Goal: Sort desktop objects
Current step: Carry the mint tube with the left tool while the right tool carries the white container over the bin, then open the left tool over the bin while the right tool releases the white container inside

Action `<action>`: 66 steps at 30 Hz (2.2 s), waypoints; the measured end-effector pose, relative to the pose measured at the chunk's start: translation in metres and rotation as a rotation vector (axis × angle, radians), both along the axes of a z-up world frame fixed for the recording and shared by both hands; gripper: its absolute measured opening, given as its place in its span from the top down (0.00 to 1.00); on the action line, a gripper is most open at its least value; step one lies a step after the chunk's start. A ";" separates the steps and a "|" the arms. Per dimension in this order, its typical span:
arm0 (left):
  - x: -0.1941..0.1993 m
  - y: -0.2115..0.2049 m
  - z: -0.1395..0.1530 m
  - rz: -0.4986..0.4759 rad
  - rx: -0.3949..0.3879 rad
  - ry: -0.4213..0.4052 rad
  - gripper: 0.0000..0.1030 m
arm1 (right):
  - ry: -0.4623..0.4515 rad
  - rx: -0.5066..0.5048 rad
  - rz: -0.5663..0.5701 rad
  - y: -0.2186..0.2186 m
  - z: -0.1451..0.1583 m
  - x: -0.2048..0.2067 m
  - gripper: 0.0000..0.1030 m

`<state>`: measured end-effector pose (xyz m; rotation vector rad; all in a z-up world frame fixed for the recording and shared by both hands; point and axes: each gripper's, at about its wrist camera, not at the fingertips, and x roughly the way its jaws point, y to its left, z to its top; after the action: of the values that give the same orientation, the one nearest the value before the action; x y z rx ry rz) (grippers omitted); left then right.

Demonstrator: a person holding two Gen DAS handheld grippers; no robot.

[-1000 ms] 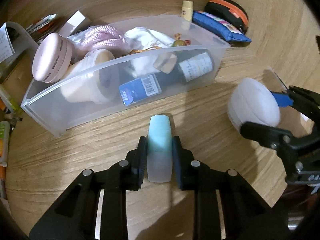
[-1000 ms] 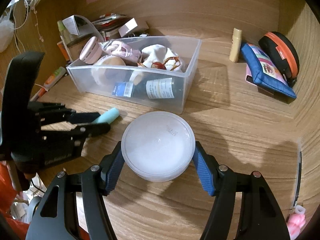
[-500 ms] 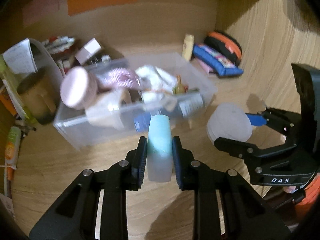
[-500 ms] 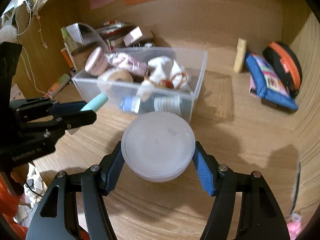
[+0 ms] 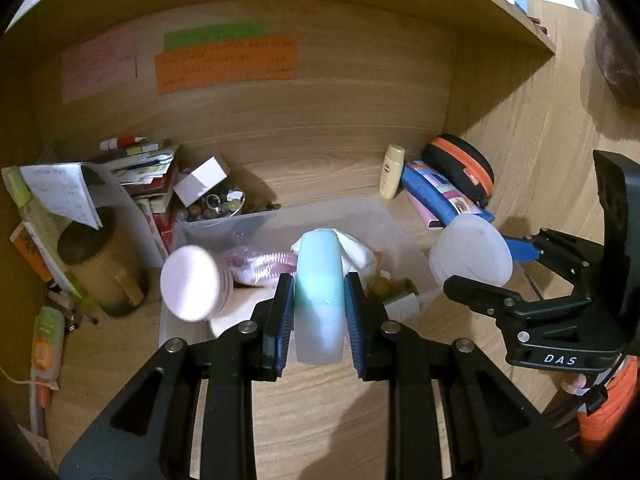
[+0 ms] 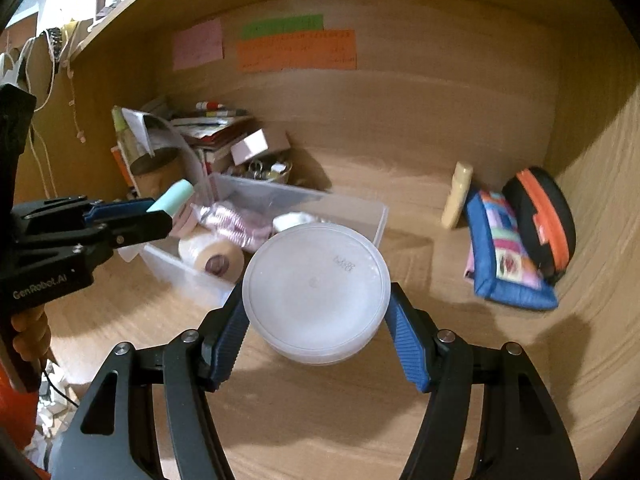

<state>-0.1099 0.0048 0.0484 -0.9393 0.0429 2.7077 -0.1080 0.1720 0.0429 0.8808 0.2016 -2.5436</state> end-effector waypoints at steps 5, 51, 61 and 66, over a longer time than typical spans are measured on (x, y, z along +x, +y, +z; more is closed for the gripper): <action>-0.016 0.004 -0.007 -0.021 0.030 -0.032 0.76 | -0.001 0.007 0.009 -0.011 0.000 -0.019 0.39; -0.025 -0.006 -0.031 -0.003 0.082 -0.085 0.60 | -0.007 0.165 0.030 -0.043 -0.024 -0.034 0.30; 0.007 -0.008 -0.019 0.065 0.025 0.008 0.43 | 0.026 0.126 -0.003 -0.028 -0.009 -0.009 0.20; 0.025 -0.010 -0.015 0.102 -0.010 0.054 0.33 | 0.034 0.108 -0.012 -0.023 -0.006 0.003 0.19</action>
<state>-0.0853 -0.0057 0.0333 -0.8936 0.0197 2.8290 -0.1045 0.1494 0.0365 0.8817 0.3483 -2.5804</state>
